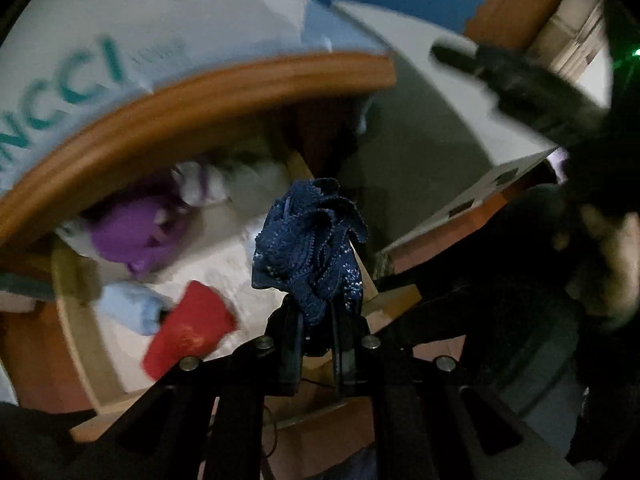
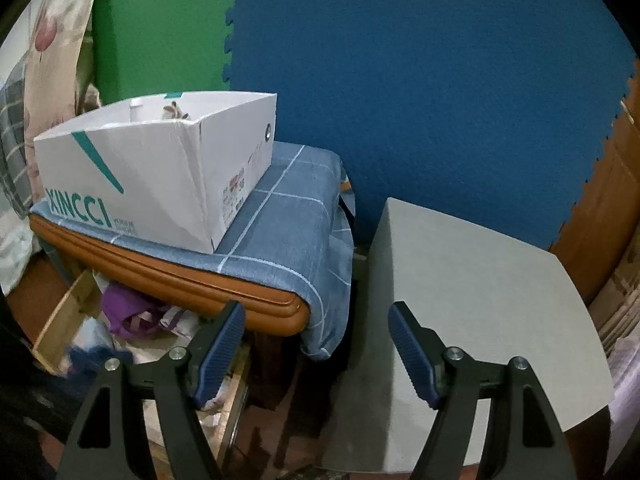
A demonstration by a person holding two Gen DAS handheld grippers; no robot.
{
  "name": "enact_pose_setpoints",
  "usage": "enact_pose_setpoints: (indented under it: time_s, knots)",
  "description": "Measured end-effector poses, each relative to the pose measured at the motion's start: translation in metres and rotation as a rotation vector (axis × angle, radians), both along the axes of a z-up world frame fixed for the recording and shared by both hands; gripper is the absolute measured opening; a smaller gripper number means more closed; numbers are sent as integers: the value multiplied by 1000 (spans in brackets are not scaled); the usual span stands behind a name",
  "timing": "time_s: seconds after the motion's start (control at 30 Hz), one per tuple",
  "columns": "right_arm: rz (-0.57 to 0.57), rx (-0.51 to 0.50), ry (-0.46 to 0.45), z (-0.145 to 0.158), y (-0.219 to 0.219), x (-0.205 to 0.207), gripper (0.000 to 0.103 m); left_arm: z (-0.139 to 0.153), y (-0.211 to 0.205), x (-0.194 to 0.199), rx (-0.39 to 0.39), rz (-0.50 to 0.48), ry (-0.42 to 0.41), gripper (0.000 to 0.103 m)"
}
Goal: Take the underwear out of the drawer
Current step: 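Lift the navy underwear up over the white box with the left gripper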
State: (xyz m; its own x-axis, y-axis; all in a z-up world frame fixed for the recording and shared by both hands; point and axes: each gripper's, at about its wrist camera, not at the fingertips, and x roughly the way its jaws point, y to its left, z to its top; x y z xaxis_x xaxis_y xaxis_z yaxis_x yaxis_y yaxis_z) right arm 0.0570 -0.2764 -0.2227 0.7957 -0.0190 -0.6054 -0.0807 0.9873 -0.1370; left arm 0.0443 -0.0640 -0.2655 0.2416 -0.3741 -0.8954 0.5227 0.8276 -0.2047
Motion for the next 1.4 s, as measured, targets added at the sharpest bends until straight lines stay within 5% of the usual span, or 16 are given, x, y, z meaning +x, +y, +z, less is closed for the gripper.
enact_pose_setpoints:
  time_s: [0.4,0.6,0.73,0.97,1.4]
  knots:
    - [14,-74,23,-7,10,3,76,134,71,-5,-133,125,-252,9]
    - [34,-110,24,-9,18,2,76,209,99,28,-138,209,-429,9]
    - [35,-114,25,-10,18,2,76,240,100,46,-142,242,-476,9]
    - [37,-113,22,-10,18,1,76,252,97,100,-156,296,-444,9]
    - [45,-113,13,-9,20,-3,76,211,57,199,-30,373,-320,9]
